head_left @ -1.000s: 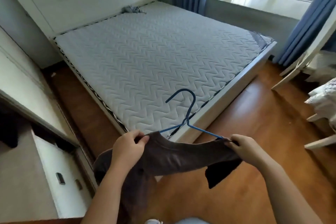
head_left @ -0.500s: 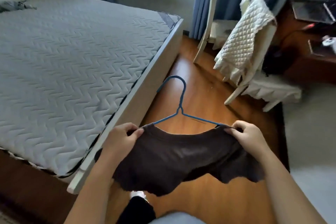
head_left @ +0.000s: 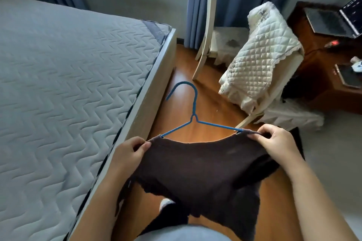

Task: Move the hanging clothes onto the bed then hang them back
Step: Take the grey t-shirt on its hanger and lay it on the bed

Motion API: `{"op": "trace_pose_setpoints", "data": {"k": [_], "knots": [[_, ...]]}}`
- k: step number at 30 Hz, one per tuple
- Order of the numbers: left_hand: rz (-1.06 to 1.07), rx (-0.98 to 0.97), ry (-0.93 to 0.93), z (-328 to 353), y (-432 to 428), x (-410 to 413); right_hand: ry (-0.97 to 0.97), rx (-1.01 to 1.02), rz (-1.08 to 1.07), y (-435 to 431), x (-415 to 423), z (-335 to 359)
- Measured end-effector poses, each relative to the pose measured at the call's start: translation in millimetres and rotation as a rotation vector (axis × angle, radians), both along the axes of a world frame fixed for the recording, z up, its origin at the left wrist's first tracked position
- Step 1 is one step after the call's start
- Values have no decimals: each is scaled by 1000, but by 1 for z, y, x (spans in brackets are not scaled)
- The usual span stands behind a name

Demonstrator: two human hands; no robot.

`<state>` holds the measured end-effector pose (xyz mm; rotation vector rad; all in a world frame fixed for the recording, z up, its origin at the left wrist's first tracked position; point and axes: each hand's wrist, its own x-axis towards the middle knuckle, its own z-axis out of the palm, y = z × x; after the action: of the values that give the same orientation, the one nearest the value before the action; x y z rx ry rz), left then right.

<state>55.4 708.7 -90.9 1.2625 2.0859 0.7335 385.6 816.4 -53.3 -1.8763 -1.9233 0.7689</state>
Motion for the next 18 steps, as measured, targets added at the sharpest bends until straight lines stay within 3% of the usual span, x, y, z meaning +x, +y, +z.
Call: {"op": "trace_pose_setpoints", "data": {"k": [11, 18], "knots": [[-66, -61, 4, -7, 241, -23, 67, -153, -124, 213, -12, -49], [100, -29, 14, 9, 407, -19, 63, -139, 13, 421, -24, -35]]}}
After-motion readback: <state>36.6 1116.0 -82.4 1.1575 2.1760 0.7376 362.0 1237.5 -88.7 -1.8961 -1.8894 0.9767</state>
